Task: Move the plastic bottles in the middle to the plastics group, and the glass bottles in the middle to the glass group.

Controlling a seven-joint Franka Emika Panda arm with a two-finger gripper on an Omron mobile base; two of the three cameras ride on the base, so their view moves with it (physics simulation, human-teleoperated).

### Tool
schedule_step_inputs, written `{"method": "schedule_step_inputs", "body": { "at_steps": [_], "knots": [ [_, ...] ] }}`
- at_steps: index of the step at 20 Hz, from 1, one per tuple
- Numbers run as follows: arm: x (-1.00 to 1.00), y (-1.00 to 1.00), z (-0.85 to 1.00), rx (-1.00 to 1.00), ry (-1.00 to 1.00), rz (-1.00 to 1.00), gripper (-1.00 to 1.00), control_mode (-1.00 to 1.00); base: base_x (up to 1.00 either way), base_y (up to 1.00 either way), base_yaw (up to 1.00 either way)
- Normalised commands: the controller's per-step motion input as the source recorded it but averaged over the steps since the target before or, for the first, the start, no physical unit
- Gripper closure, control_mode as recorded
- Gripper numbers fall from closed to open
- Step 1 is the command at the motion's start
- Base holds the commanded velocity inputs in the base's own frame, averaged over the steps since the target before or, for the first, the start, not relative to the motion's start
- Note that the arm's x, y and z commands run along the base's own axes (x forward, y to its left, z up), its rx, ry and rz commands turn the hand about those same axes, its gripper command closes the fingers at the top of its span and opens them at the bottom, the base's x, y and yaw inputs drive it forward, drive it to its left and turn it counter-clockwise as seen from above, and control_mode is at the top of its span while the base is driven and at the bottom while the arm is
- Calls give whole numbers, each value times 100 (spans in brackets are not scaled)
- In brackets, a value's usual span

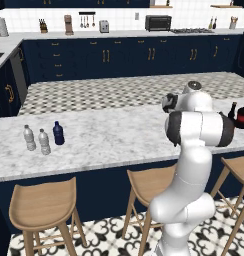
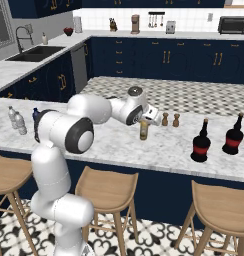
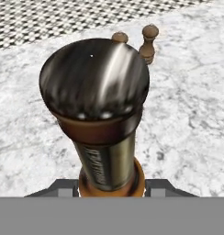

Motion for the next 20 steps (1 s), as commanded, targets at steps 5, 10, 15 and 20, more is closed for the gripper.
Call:
{"method": "schedule_step_inputs", "body": {
  "at_steps": [5, 10, 15, 20],
  "knots": [
    [-9, -71, 1, 0, -1, -14, 100, -100, 0, 0, 0],
    [-1, -60, 0, 0, 0, -13, 100, -100, 0, 0, 0],
    [0, -34, 8, -1, 0, -9, 100, -100, 0, 0, 0],
    [0, -12, 10, 0, -7, -9, 100, -100, 0, 0, 0]
  ]
}}
